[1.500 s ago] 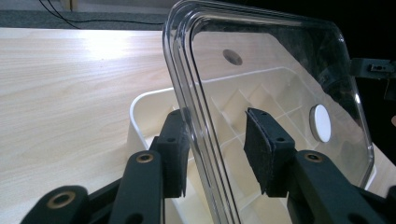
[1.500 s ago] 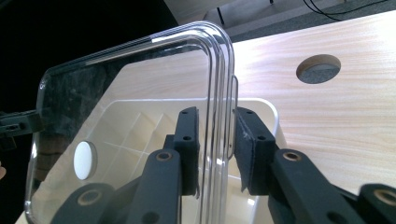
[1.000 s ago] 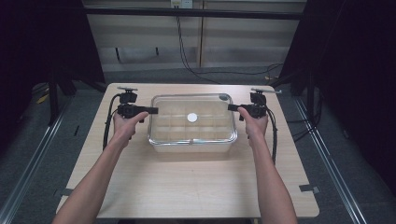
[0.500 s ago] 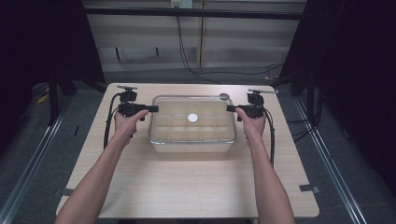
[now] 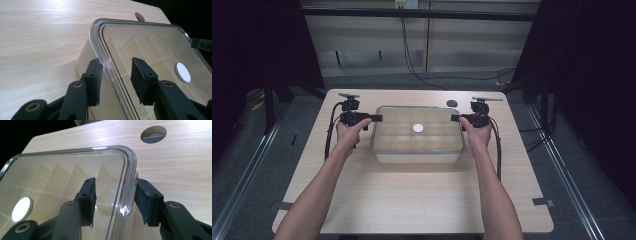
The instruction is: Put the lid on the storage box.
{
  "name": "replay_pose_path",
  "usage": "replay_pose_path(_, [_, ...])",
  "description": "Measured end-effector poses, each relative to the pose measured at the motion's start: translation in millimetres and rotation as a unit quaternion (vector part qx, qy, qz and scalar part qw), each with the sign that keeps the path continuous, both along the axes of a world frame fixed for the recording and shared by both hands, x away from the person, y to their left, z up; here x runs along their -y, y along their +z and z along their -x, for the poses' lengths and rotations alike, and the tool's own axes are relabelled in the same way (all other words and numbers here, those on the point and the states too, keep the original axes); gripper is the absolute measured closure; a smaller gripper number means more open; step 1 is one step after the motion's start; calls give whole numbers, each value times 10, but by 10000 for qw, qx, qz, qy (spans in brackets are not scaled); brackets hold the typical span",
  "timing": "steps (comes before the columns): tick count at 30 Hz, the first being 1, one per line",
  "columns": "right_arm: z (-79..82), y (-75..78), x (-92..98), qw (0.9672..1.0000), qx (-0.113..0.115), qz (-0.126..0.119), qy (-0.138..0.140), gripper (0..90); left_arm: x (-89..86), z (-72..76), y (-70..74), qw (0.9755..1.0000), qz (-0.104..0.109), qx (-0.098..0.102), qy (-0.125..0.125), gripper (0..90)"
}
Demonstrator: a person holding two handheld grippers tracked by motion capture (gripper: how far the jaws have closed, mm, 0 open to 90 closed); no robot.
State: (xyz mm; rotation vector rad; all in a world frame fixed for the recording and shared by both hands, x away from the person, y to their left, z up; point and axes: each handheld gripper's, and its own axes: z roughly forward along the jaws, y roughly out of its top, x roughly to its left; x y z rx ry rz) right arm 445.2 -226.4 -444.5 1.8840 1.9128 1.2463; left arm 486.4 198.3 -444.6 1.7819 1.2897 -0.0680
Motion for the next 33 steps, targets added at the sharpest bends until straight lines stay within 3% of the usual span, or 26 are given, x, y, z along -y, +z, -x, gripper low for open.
replay_pose_path(12, [-49, -21, 7, 9999, 161, 49, -13, 544, -8, -68, -57, 9999, 97, -88, 5, 596])
replay_pose_path(20, [-9, -43, -11, 9998, 90, 136, 70, 400, 11, 3, -33, 9999, -91, 86, -34, 503])
replay_pose_path(21, [-3, -43, -7, 9999, 76, 110, 52, 397, 7, 8, -34, 10000, -15, 95, -1, 488])
replay_pose_path(24, [5, -43, -6, 9998, 113, 105, 83, 414, 4, 9, -43, 9999, -117, 92, -23, 509])
replay_pose_path(33, [47, 28, 28, 9995, 182, 204, 154, 340, -69, 104, 34, 9998, -24, 218, -39, 452])
